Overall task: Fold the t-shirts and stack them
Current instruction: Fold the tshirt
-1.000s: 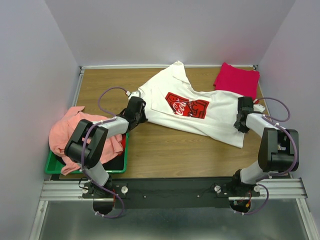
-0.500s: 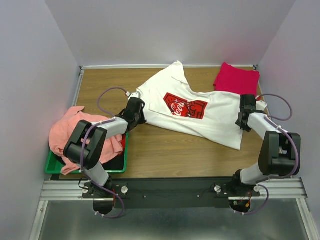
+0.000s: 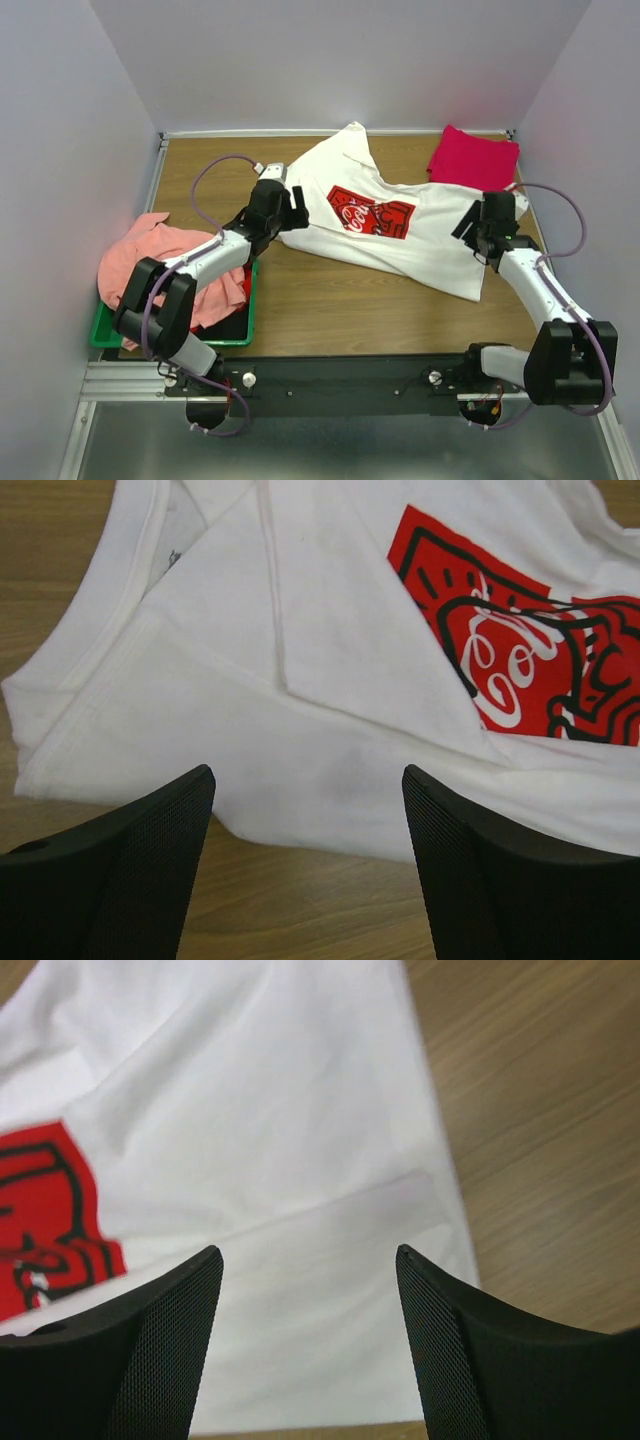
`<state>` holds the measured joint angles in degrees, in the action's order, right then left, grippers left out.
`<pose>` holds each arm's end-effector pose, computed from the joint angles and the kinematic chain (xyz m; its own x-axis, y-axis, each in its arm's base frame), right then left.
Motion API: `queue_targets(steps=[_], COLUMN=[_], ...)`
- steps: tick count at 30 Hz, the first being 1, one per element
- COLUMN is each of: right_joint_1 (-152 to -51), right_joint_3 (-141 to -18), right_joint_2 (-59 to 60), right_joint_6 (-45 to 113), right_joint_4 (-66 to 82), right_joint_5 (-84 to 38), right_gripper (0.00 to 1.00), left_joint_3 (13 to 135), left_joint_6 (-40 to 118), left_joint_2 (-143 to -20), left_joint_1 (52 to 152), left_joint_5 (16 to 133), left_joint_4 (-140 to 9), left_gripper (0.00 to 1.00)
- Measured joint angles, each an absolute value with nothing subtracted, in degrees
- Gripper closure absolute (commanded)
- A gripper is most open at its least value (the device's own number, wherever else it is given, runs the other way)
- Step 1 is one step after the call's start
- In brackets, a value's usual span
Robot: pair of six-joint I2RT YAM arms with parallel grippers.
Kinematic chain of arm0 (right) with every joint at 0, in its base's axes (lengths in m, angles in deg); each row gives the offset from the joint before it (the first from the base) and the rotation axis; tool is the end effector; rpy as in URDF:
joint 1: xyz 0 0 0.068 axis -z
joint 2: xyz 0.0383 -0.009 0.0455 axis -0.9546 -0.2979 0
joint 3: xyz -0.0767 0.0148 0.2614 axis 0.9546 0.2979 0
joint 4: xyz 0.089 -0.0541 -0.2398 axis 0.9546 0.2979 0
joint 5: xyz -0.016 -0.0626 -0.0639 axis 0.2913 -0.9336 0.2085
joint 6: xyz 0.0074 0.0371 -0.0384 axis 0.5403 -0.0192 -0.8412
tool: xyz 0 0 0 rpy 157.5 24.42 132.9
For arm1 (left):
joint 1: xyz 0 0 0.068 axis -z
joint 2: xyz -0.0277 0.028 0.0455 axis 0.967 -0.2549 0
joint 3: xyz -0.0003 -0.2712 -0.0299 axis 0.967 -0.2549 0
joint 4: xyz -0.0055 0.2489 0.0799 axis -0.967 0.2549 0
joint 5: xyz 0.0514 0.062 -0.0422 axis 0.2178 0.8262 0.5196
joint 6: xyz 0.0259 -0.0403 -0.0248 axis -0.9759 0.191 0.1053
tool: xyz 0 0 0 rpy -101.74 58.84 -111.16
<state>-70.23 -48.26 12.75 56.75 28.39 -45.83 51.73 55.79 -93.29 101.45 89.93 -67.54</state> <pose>0.2493 -0.0200 0.2354 -0.5073 0.4982 -0.7031 0.5462 0.8170 0.1849 0.2973 -0.1416 0.2190 -0.5906 -0.2271 -0.7744 0.0791 0.9387 -0.3357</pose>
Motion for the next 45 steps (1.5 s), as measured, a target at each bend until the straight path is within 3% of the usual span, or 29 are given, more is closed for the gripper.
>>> queue_targets(steps=[6,11,21,39,45], right_joint_1=[-80.1,-81.1,-81.2,-82.8,-83.2], right_joint_3=[-43.7,-39.4,-35.0,-28.9,-29.9], right_joint_2=[9.2,4.4,7.1,23.7,25.8], right_joint_6=[58.1,59.1,61.6,70.6,70.3], right_joint_4=[24.3,20.7,15.2,31.2,34.5], right_joint_5=[-38.4,-34.6,-33.3,-28.6,-28.6], right_gripper=[0.22,0.22,0.24,0.23,0.23], left_joint_3=[55.9,55.8,49.7,37.8,37.7], left_joint_6=[55.3,55.4,55.9,59.4,59.4], left_joint_2=[-98.4,-104.3,-107.8,-97.9,-94.0], left_joint_1=[101.8,101.9,101.9,102.0,102.0], left_joint_5=[83.9,80.2,80.0,85.5,86.0], left_joint_4=[-73.7,-78.3,-82.3,-84.6,-80.1], left_gripper=[0.16,0.16,0.16,0.15,0.21])
